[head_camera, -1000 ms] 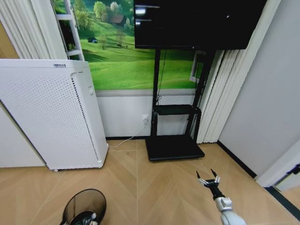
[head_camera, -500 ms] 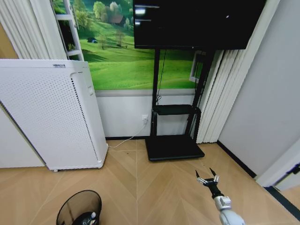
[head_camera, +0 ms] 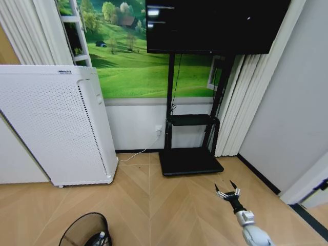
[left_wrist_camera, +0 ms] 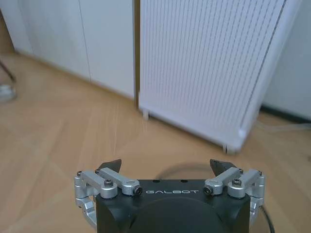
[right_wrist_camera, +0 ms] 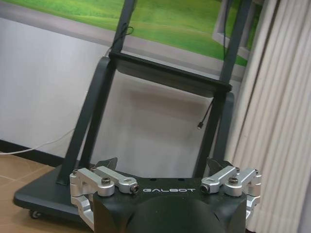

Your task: Pick up the trash bin and place the garbage on the floor into it.

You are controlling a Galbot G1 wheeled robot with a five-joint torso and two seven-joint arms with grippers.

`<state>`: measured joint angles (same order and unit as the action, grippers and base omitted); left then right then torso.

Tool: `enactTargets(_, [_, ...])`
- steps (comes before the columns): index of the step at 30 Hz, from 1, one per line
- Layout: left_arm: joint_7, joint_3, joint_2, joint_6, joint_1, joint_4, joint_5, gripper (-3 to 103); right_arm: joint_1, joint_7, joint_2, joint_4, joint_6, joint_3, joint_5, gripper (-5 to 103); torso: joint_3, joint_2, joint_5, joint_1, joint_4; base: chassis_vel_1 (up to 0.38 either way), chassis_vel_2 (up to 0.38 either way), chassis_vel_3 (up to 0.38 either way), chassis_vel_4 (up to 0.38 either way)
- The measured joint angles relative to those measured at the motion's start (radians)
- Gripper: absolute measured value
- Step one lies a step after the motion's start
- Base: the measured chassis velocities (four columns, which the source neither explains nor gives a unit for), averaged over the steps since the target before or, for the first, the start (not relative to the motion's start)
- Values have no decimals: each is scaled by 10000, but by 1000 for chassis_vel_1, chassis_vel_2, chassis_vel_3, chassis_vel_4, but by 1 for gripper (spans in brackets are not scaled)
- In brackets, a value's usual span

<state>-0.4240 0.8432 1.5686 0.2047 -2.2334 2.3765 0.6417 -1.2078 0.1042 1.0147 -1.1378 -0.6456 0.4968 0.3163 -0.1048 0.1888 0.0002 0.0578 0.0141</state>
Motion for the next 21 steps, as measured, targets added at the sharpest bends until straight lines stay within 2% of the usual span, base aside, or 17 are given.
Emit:
enactTargets(2, [-64, 143, 49, -75, -114, 422, -317, 100, -6, 176, 35, -27, -5, -1, 10, 100, 0, 0, -1, 0, -1, 0, 0, 0, 0])
enactTargets(3, [-44, 427, 99, -362, -103, 904, -814, 100, -23, 377, 81, -35, -89, 16, -4, 100, 0, 0, 1, 0, -2, 0, 0, 0, 0])
enactTargets(4, [118, 1090, 72, -886, 405, 1277, -1637, 100, -16, 437, 135, 19, -234, 31, 83, 100, 0, 0, 0, 0, -2, 0, 0, 0, 0])
enactTargets(5, [159, 1562, -131, -1124, 1180, 1335, -1988, 100, 1, 503, 122, 56, -267, 105, 252, 100, 0, 0, 1, 0, -2, 0, 0, 0, 0])
enactTargets(6, [159, 1562, -131, -1124, 1180, 1335, -1988, 100, 1, 503, 122, 56, -267, 105, 252, 100, 0, 0, 1, 0, -2, 0, 0, 0, 0])
enactTargets(9, [243, 2102, -1087, -1547, 2683, 1148, -1811, 100, -469, 658, -117, -756, -249, 812, 638, 100, -1, 0, -2, 1, -2, 0, 0, 0, 0])
enactTargets(10, [243, 2102, -1087, -1547, 2683, 1148, -1811, 100, -469, 658, -117, -756, -249, 812, 638, 100, -1, 0, -2, 1, -2, 0, 0, 0, 0])
enactTargets(11, [308, 2129, -1555, -1585, 3186, 923, -1696, 100, -773, 621, -231, -1183, -183, 1106, 777, 100, -1, 0, -8, 1, -3, 0, 0, 0, 0])
enactTargets(12, [308, 2129, -1555, -1585, 3186, 923, -1696, 100, -773, 621, -231, -1183, -183, 1106, 777, 100, -1, 0, -8, 1, -3, 0, 0, 0, 0])
enactTargets(13, [374, 2082, -2102, -1635, 3704, 635, -1570, 100, -990, 549, -323, -1446, -107, 1353, 869, 100, -1, 1, -11, 0, -1, 0, 0, 0, 0])
enactTargets(14, [515, 1935, -2777, -1791, 4495, 246, -1498, 100, -1122, 402, -390, -1596, -3, 1603, 901, 100, -1, 0, -9, 0, 4, 0, 0, 0, 0])
enactTargets(16, [939, 1597, -3700, -2284, 5679, -433, -1446, 100, -1136, 102, -373, -1679, 136, 2144, 818, 100, -2, -1, -4, 2, 7, 0, 0, 0, 0])
enactTargets(17, [939, 1597, -3700, -2284, 5679, -433, -1446, 100, -1136, 102, -373, -1679, 136, 2144, 818, 100, -2, -1, -4, 2, 7, 0, 0, 0, 0])
enactTargets(19, [1685, 1442, -4050, -2723, 6234, -794, -1142, 100, -1163, -207, -370, -1908, 486, 2426, 892, 100, -2, -1, -7, 1, 5, 0, 0, 0, 0])
enactTargets(20, [1685, 1442, -4050, -2723, 6234, -794, -1142, 100, -1163, -207, -370, -1908, 486, 2426, 892, 100, -2, -1, -7, 1, 5, 0, 0, 0, 0])
enactTargets(21, [2191, 1377, -4085, -2933, 6446, -957, -993, 100, -1187, -297, -361, -1940, 547, 2566, 856, 100, -3, -1, 3, 2, 1, 0, 0, 0, 0])
